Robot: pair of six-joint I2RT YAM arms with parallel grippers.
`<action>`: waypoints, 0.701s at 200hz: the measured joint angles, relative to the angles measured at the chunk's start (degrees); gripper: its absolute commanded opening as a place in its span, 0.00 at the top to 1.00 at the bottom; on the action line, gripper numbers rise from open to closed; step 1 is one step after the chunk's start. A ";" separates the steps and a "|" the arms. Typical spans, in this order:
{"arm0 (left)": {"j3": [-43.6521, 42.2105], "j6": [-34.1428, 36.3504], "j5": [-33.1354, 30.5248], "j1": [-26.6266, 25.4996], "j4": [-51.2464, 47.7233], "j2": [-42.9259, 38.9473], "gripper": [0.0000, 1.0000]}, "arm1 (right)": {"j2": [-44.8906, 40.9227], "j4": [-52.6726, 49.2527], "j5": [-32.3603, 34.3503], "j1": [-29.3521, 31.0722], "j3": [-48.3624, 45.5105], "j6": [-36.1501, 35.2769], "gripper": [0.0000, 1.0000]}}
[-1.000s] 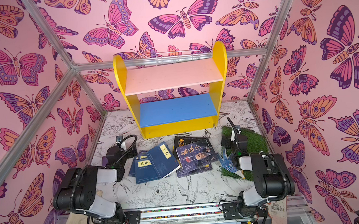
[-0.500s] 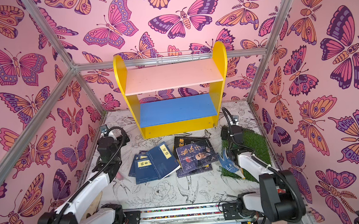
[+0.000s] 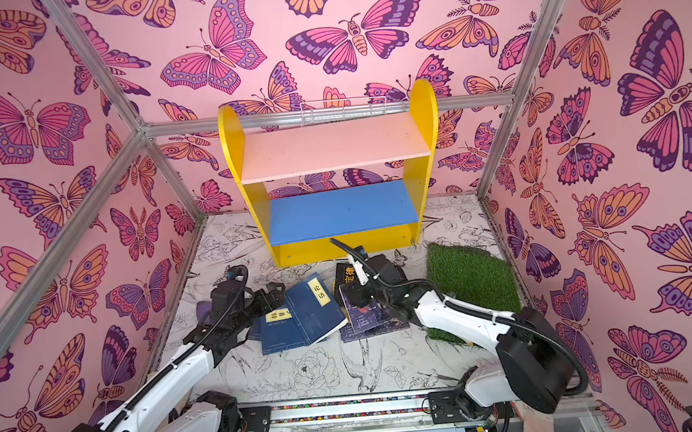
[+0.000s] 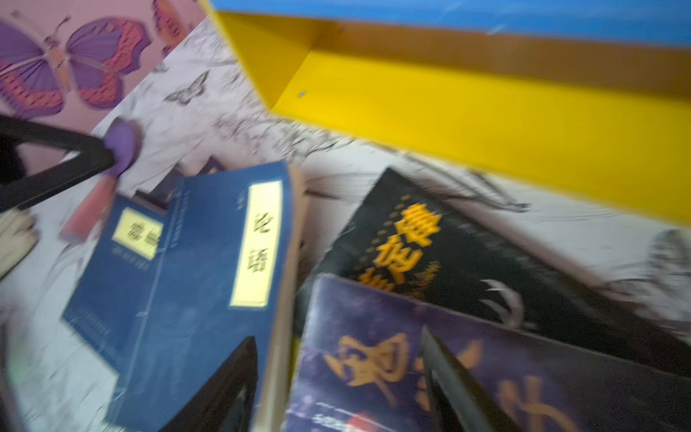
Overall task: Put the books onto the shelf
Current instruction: 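Reach both grippers into the book pile toward the blue books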
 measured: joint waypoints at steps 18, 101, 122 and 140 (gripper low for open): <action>2.36 0.11 5.14 -0.04 -0.94 3.26 0.03 | 4.35 -0.72 -3.65 1.36 0.66 1.62 0.33; 17.86 8.26 12.39 -0.09 -12.17 21.79 0.06 | 9.57 -2.49 -7.56 1.51 2.71 2.49 0.35; 17.94 9.18 11.15 -0.09 -15.15 22.84 0.06 | 9.94 -2.45 -7.89 1.51 2.97 1.57 0.35; 18.08 9.62 11.08 -0.09 -16.63 23.58 0.06 | 10.12 -2.49 -8.07 1.51 3.06 1.01 0.35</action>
